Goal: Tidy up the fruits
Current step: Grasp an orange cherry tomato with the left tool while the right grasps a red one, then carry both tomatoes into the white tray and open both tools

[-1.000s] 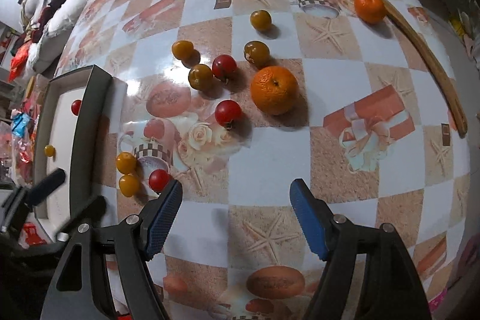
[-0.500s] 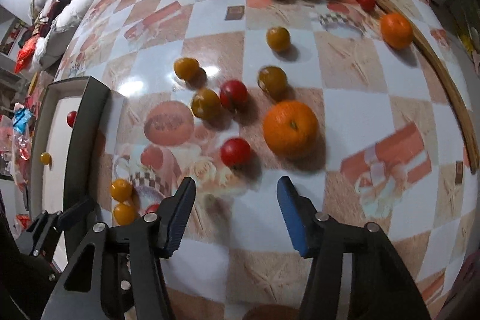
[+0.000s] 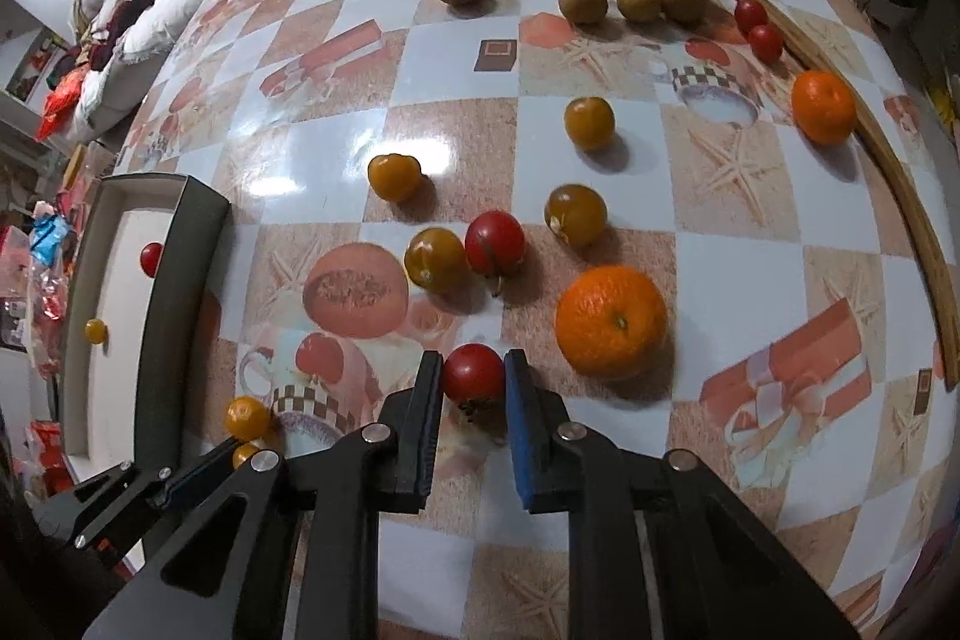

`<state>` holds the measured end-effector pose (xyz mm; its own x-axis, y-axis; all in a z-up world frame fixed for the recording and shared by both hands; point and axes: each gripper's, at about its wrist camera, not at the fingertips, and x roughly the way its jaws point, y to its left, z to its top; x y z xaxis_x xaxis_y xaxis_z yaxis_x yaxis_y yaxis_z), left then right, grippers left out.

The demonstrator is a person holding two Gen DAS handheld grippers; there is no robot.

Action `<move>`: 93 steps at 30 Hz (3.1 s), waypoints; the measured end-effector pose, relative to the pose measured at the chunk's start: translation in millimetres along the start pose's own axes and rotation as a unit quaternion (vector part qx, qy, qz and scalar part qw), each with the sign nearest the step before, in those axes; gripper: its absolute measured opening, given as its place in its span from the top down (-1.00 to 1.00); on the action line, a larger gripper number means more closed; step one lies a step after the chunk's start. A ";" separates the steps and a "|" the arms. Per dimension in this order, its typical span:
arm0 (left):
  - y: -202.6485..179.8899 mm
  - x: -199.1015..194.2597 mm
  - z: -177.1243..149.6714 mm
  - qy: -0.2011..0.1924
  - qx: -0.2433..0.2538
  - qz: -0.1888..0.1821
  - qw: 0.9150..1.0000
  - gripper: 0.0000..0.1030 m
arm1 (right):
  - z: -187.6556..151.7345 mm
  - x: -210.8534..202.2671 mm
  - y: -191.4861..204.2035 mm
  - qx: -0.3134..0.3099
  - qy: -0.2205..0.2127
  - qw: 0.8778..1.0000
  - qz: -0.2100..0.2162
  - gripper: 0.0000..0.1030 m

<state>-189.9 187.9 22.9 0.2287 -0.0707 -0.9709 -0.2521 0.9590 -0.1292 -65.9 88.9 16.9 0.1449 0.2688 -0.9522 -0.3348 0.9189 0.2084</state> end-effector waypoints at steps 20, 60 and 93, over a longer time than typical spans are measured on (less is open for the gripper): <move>12.2 -43.5 3.6 -0.031 0.016 -0.026 0.999 0.58 | -16.1 -25.4 6.3 0.004 0.005 1.000 0.014 0.57; 201.3 -68.0 -32.7 -0.071 -0.164 0.059 0.982 0.58 | 20.7 18.8 218.9 -0.181 0.028 0.981 0.066 0.57; 222.6 -37.6 -34.1 -0.040 -0.142 0.103 0.984 0.54 | 23.6 60.9 255.1 -0.218 0.045 0.974 0.051 0.15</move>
<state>-286.8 394.7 23.8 0.2162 0.1496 -0.9648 -0.5514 0.8342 0.0058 -120.5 346.5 17.3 0.0140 0.3080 -0.9513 -0.7089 0.6740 0.2078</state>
